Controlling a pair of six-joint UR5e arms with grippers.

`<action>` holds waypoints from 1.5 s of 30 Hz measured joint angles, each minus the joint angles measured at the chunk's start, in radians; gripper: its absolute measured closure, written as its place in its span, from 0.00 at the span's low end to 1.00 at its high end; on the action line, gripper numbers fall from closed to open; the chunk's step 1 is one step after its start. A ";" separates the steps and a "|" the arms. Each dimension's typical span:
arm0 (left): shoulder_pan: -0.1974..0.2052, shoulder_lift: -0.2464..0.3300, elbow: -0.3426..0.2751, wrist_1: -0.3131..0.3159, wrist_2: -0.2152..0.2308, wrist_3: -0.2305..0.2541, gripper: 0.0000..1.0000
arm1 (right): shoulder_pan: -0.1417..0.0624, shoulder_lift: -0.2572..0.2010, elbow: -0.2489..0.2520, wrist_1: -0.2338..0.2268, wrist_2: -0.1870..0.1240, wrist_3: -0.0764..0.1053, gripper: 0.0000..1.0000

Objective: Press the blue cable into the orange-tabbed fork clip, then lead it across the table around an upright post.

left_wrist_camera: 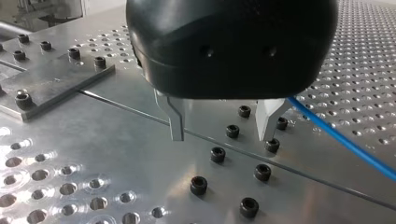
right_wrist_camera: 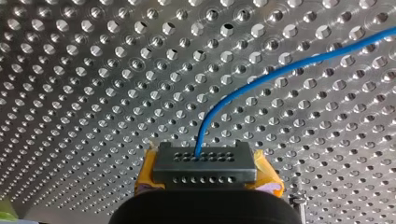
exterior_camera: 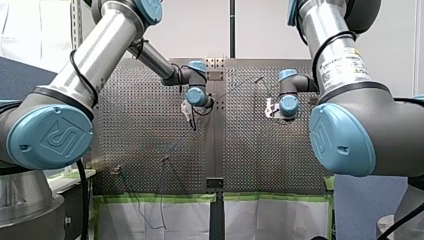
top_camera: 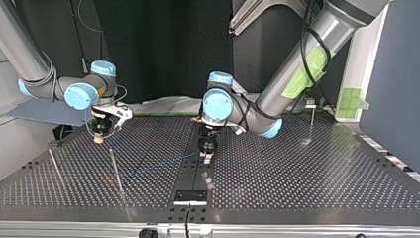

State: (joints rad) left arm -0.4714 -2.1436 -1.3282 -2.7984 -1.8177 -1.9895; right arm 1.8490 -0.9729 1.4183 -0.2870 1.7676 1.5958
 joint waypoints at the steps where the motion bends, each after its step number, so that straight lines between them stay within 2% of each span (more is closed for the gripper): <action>1: 0.000 0.000 0.000 -0.002 -0.001 0.000 0.24 | 0.000 0.000 0.000 0.000 0.000 0.000 1.00; 11: -0.001 0.000 0.000 -0.039 -0.012 0.002 0.24 | 0.000 0.002 0.000 0.000 0.001 -0.002 1.00; 22: 0.005 -0.003 0.000 -0.125 -0.089 0.034 0.22 | 0.001 0.002 0.000 0.000 0.001 -0.004 1.00; 32: 0.012 -0.071 -0.002 -0.210 -0.122 0.008 0.19 | 0.001 0.002 0.000 0.001 0.001 -0.008 1.00; 39: 0.026 -0.095 -0.036 -0.274 -0.162 -0.013 0.19 | 0.002 0.002 0.000 0.000 0.003 -0.009 1.00; 40: 0.029 -0.095 -0.042 -0.280 -0.166 -0.013 0.17 | 0.002 0.002 0.000 0.000 0.003 -0.009 1.00; 45: 0.045 -0.095 -0.079 -0.271 -0.193 -0.010 0.17 | 0.002 0.003 0.000 0.001 0.003 -0.009 1.00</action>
State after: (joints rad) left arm -0.4263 -2.2390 -1.4075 -3.0691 -2.0110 -1.9995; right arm 1.8508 -0.9702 1.4183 -0.2861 1.7703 1.5864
